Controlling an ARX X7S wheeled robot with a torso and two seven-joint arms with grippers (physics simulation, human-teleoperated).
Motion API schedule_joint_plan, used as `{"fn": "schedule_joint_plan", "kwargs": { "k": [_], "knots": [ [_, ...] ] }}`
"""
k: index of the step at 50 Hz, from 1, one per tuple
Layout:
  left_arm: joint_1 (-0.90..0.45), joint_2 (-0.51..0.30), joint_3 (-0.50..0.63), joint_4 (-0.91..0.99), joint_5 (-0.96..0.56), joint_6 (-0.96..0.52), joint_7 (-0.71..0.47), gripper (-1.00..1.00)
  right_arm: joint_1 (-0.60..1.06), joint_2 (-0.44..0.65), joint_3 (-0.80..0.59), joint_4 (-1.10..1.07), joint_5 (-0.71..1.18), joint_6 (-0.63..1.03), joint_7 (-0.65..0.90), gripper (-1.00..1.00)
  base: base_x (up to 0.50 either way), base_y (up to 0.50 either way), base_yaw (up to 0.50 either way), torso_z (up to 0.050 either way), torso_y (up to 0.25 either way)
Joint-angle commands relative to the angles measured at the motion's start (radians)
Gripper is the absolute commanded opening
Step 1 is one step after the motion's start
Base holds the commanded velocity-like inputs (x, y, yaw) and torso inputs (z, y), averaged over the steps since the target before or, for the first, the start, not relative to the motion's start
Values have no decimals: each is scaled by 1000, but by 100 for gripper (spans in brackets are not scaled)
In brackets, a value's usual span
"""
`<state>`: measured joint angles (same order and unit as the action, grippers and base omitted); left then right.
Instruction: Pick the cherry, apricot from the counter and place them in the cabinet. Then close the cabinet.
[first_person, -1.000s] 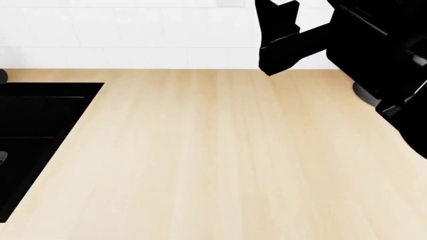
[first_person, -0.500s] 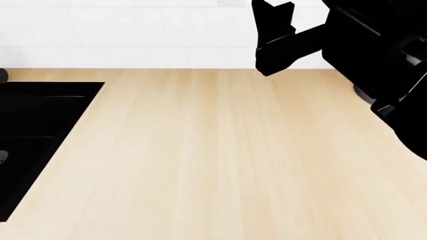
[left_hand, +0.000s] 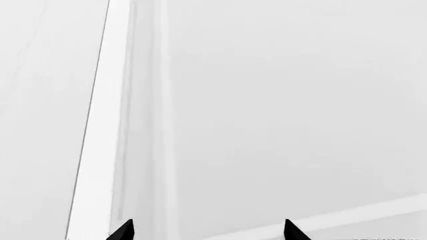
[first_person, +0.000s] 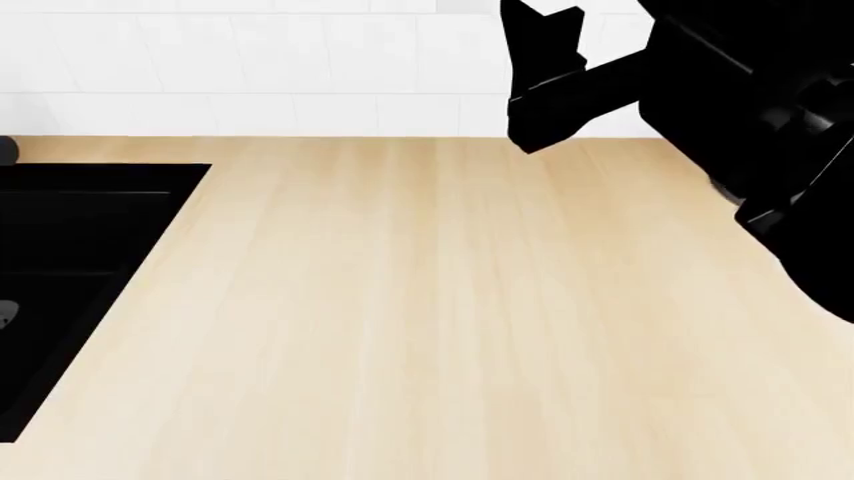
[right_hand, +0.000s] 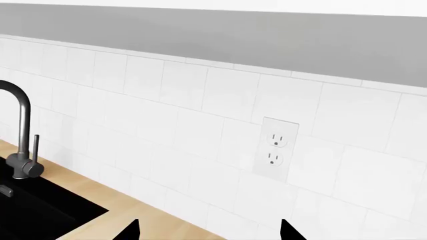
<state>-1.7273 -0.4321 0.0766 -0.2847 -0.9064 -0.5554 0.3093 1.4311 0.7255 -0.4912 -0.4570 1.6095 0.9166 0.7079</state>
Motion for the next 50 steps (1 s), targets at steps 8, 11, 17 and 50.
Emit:
{"fn": "schedule_joint_plan", "kwargs": {
  "k": [8,11,17,50],
  "knots": [
    [-130,104,178,-99,93,-38,134,100,-15,-1,-1,-4,-12,-11,-6,100,0,0,0,1,0],
    [-142,109,197,-107,103,-43,145,100,-19,-1,-2,-4,-18,-14,-11,100,0,0,0,3,0],
    [-165,121,228,-126,122,-44,166,100,-27,1,-2,-5,-24,-19,-15,100,0,0,0,0,0],
    [-200,123,458,-100,268,-45,282,100,-26,7,-4,-8,-16,-24,-11,100,0,0,0,0,0]
  ]
}}
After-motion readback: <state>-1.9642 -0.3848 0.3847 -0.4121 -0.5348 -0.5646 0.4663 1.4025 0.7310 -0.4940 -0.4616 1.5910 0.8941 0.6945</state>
